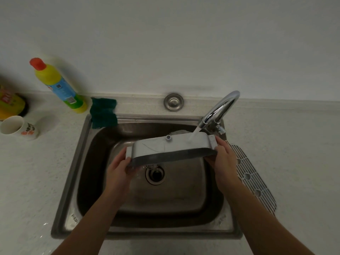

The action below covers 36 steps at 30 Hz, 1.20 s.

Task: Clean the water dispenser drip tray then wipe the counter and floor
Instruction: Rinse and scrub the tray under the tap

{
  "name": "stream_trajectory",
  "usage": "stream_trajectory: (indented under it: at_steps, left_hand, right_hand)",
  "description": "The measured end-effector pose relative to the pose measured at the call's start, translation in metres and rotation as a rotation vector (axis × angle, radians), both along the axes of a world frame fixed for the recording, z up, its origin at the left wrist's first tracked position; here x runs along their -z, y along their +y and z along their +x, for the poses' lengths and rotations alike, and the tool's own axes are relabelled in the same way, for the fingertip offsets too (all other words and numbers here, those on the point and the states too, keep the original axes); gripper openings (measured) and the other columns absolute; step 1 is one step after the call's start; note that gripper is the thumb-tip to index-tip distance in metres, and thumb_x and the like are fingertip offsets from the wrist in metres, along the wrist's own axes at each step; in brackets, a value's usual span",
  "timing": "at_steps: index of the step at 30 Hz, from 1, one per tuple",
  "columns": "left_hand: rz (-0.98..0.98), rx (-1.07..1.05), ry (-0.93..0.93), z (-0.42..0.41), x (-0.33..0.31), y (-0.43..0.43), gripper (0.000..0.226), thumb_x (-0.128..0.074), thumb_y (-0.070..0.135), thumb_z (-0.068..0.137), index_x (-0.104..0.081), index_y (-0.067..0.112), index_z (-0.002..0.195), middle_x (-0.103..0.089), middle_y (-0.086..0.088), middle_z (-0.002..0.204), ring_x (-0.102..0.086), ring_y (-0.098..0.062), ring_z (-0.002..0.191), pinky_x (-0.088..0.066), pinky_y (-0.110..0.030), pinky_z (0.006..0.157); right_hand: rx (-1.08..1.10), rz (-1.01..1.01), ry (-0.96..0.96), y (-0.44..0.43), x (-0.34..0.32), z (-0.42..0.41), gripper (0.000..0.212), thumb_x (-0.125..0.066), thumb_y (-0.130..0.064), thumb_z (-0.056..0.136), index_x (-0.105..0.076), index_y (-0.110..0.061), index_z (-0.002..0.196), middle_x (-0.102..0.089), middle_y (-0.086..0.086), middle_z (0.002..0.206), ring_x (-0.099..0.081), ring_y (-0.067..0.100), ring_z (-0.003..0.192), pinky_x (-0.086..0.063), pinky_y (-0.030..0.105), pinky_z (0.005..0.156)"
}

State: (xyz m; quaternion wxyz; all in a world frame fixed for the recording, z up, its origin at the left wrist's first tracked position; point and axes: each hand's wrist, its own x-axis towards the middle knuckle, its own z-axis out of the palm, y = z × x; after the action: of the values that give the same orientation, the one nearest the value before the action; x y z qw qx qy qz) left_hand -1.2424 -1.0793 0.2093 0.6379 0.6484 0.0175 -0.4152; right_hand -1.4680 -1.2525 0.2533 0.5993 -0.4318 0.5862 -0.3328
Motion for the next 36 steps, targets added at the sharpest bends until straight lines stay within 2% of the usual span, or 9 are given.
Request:
stream_trajectory:
  at_steps: [6, 9, 13, 17, 20, 25, 29, 33, 36]
  left_hand:
    - [-0.097, 0.079, -0.270, 0.006, -0.030, 0.021, 0.049, -0.059, 0.014, 0.102, -0.059, 0.044, 0.140, -0.070, 0.007, 0.132, -0.069, -0.013, 0.119, -0.061, -0.034, 0.090]
    - [-0.087, 0.118, -0.375, 0.007, -0.034, 0.024, 0.051, -0.062, 0.016, 0.101, -0.057, 0.049, 0.140, -0.067, 0.011, 0.135, -0.067, -0.008, 0.120, -0.061, -0.028, 0.087]
    - [-0.085, 0.088, -0.342, 0.008, -0.029, 0.021, 0.044, -0.060, 0.022, 0.103, -0.057, 0.047, 0.140, -0.067, 0.017, 0.131, -0.066, -0.002, 0.118, -0.060, -0.022, 0.083]
    - [0.009, 0.097, -0.265, 0.019, -0.031, 0.015, 0.022, -0.059, 0.042, 0.102, -0.067, 0.045, 0.123, -0.070, 0.014, 0.121, -0.070, -0.011, 0.111, -0.062, -0.027, 0.076]
    - [0.038, 0.170, -0.412, 0.029, -0.049, 0.014, 0.024, -0.061, 0.056, 0.092, -0.067, 0.042, 0.110, -0.070, 0.015, 0.111, -0.071, -0.013, 0.100, -0.062, -0.026, 0.068]
    - [-0.001, 0.213, -0.635, 0.032, -0.090, 0.005, 0.030, -0.067, 0.059, 0.078, -0.064, 0.036, 0.097, -0.071, 0.010, 0.097, -0.071, -0.008, 0.081, -0.058, -0.018, 0.061]
    - [0.001, 0.229, -0.736, 0.028, -0.106, 0.003, 0.038, -0.069, 0.058, 0.078, -0.062, 0.030, 0.103, -0.069, 0.014, 0.098, -0.070, -0.007, 0.085, -0.061, -0.020, 0.064]
    - [-0.015, 0.229, -0.675, 0.029, -0.091, 0.014, 0.045, -0.063, 0.053, 0.090, -0.063, 0.033, 0.131, -0.071, 0.015, 0.115, -0.070, -0.007, 0.105, -0.063, -0.029, 0.078]
    - [0.009, 0.230, -0.563, 0.025, -0.061, 0.023, 0.048, -0.057, 0.038, 0.103, -0.048, 0.041, 0.150, -0.065, 0.026, 0.129, -0.064, 0.001, 0.118, -0.060, -0.022, 0.089]
  right_hand:
    - [0.112, 0.236, -0.145, -0.003, 0.014, 0.018, 0.041, -0.049, -0.007, 0.104, -0.058, -0.019, 0.142, -0.061, 0.007, 0.133, -0.063, 0.023, 0.114, -0.060, 0.043, 0.093]
    - [0.117, 0.300, -0.184, -0.006, 0.019, 0.021, 0.035, -0.050, -0.012, 0.105, -0.061, -0.020, 0.138, -0.064, 0.010, 0.132, -0.063, 0.028, 0.119, -0.055, 0.052, 0.100]
    - [0.093, 0.183, -0.071, -0.012, 0.024, 0.018, 0.022, -0.059, -0.020, 0.100, -0.071, -0.028, 0.117, -0.069, 0.003, 0.125, -0.068, 0.021, 0.106, -0.061, 0.043, 0.088]
    - [-0.042, 0.109, 0.039, -0.019, 0.020, 0.011, 0.015, -0.064, -0.035, 0.095, -0.079, -0.035, 0.097, -0.076, -0.012, 0.096, -0.071, 0.019, 0.102, -0.065, 0.045, 0.082]
    - [-0.066, 0.244, 0.080, -0.024, 0.020, 0.014, 0.024, -0.062, -0.041, 0.096, -0.079, -0.032, 0.082, -0.077, -0.006, 0.079, -0.073, 0.022, 0.091, -0.065, 0.043, 0.075]
    - [-0.127, 0.460, 0.039, -0.016, 0.027, 0.026, 0.020, -0.058, -0.030, 0.100, -0.072, -0.015, 0.100, -0.072, 0.014, 0.104, -0.070, 0.025, 0.085, -0.058, 0.035, 0.065]
    - [-0.118, 0.555, -0.017, -0.010, 0.027, 0.030, 0.029, -0.053, -0.025, 0.103, -0.065, -0.006, 0.121, -0.066, 0.020, 0.113, -0.063, 0.029, 0.093, -0.052, 0.033, 0.066]
    - [-0.167, 0.431, 0.029, -0.014, 0.016, 0.026, 0.014, -0.055, -0.014, 0.101, -0.069, -0.012, 0.100, -0.066, 0.011, 0.092, -0.063, 0.021, 0.076, -0.052, 0.031, 0.066]
    - [-0.106, 0.261, 0.004, -0.010, 0.009, 0.016, 0.019, -0.056, -0.020, 0.104, -0.070, -0.024, 0.116, -0.070, 0.001, 0.111, -0.069, 0.021, 0.099, -0.062, 0.040, 0.081]
